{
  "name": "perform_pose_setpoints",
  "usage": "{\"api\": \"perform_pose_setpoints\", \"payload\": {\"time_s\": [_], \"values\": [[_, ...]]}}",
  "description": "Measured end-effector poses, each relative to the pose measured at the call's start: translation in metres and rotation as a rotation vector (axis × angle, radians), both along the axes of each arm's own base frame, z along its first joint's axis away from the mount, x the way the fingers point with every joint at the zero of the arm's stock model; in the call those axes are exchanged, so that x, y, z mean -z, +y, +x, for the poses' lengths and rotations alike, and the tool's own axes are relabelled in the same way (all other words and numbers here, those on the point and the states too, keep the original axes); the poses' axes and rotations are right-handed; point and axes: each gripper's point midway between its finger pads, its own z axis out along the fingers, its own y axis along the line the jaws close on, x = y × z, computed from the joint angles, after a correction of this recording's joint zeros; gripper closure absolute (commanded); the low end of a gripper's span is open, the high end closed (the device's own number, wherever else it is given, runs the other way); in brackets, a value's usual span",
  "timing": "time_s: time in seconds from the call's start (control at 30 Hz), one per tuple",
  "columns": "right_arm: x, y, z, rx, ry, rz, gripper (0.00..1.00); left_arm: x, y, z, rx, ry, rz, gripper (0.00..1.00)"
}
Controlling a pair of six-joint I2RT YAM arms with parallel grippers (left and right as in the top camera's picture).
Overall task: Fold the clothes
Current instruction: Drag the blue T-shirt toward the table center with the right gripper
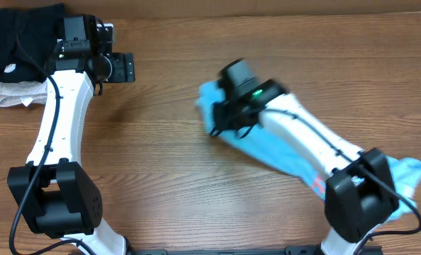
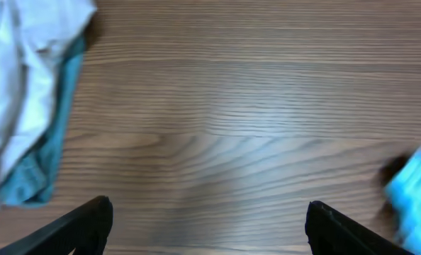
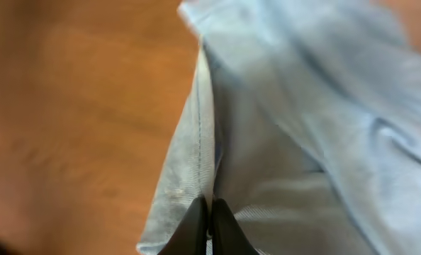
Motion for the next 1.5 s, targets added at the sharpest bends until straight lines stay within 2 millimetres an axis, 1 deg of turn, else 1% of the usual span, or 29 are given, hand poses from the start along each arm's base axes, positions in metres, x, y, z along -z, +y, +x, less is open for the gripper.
{"api": "perform_pose_setpoints", "payload": {"time_s": [0.03, 0.07, 0.13, 0.17, 0.23, 0.27, 0.33, 0.4, 0.43, 0.5, 0.6, 0.63, 0.67, 0.7, 0.73, 0.77, 0.8, 0.87, 0.97, 1.03, 1.07, 1.13, 1.2, 1.23, 1.3, 1.33, 1.5], "values": [[-0.001, 0.015, -0.013, -0.042, 0.004, 0.008, 0.86, 0.000, 0.004, 0.000, -0.011, 0.002, 0.018, 0.11], [-0.001, 0.022, -0.019, -0.059, 0.009, 0.014, 0.81, 0.000, 0.007, -0.001, -0.021, 0.003, 0.031, 0.11], [-0.002, 0.039, -0.040, -0.115, 0.035, 0.022, 0.70, 0.000, 0.013, -0.001, -0.039, 0.005, 0.056, 0.10], [-0.003, 0.044, -0.051, -0.138, 0.057, 0.020, 0.66, 0.000, 0.015, -0.001, -0.045, 0.005, 0.063, 0.09], [-0.008, 0.045, -0.062, -0.153, 0.095, 0.009, 0.58, 0.000, 0.022, -0.002, -0.061, 0.007, 0.074, 0.07], [-0.013, 0.042, -0.066, -0.150, 0.115, -0.004, 0.55, 0.000, 0.024, -0.003, -0.067, 0.009, 0.079, 0.06], [-0.023, 0.034, -0.063, -0.131, 0.133, -0.019, 0.50, 0.000, 0.028, -0.003, -0.076, 0.010, 0.084, 0.04], [-0.035, 0.021, -0.056, -0.094, 0.144, -0.037, 0.48, 0.000, 0.031, -0.004, -0.083, 0.011, 0.087, 0.03], [-0.043, 0.009, -0.048, -0.058, 0.146, -0.047, 0.48, 0.000, 0.032, -0.004, -0.085, 0.011, 0.088, 0.02], [-0.054, -0.011, -0.037, 0.005, 0.143, -0.063, 0.47, 0.000, 0.030, -0.004, -0.081, 0.011, 0.083, 0.02], [-0.074, -0.058, -0.019, 0.146, 0.124, -0.087, 0.47, 0.000, 0.025, -0.003, -0.065, 0.008, 0.063, 0.02], [-0.083, -0.078, -0.013, 0.207, 0.107, -0.092, 0.47, 0.000, 0.022, -0.002, -0.055, 0.007, 0.057, 0.02], [-0.091, -0.095, -0.011, 0.254, 0.094, -0.099, 0.46, 0.000, 0.018, -0.002, -0.043, 0.007, 0.049, 0.02], [-0.101, -0.113, -0.009, 0.309, 0.075, -0.106, 0.43, 0.000, 0.014, -0.002, -0.027, 0.006, 0.044, 0.02], [-0.112, -0.132, -0.011, 0.363, 0.055, -0.116, 0.36, 0.000, 0.009, -0.002, -0.011, 0.008, 0.038, 0.02], [-0.129, -0.156, -0.016, 0.435, 0.024, -0.128, 0.30, -0.001, -0.001, -0.001, 0.014, 0.009, 0.031, 0.02], [-0.146, -0.176, -0.026, 0.497, -0.008, -0.139, 0.27, -0.002, -0.010, -0.002, 0.036, 0.012, 0.026, 0.02], [-0.165, -0.203, -0.048, 0.582, -0.036, -0.167, 0.22, -0.006, -0.027, -0.003, 0.075, 0.011, 0.018, 0.03], [-0.188, -0.241, -0.082, 0.725, -0.072, -0.206, 0.18, -0.015, -0.051, -0.006, 0.127, 0.000, 0.011, 0.02], [-0.196, -0.262, -0.101, 0.824, -0.086, -0.240, 0.17, -0.021, -0.068, -0.009, 0.166, -0.013, 0.007, 0.02], [-0.198, -0.272, -0.106, 0.871, -0.095, -0.253, 0.17, -0.024, -0.076, -0.010, 0.185, -0.020, 0.007, 0.02], [-0.196, -0.287, -0.112, 0.956, -0.102, -0.272, 0.17, -0.027, -0.086, -0.010, 0.209, -0.027, 0.006, 0.02], [-0.182, -0.302, -0.117, 1.039, -0.071, -0.310, 0.17, -0.028, -0.095, -0.010, 0.227, -0.034, 0.005, 0.01], [-0.175, -0.308, -0.116, 1.068, -0.061, -0.321, 0.17, -0.029, -0.097, -0.009, 0.230, -0.040, 0.005, 0.01], [-0.152, -0.322, -0.114, 1.133, -0.023, -0.349, 0.17, -0.031, -0.097, -0.006, 0.231, -0.055, 0.004, 0.01], [-0.138, -0.328, -0.115, 1.167, 0.005, -0.362, 0.17, -0.032, -0.097, -0.005, 0.230, -0.060, 0.004, 0.02], [-0.081, -0.354, -0.111, 1.255, 0.065, -0.371, 0.18, -0.031, -0.097, -0.005, 0.229, -0.058, 0.006, 0.01]]}}
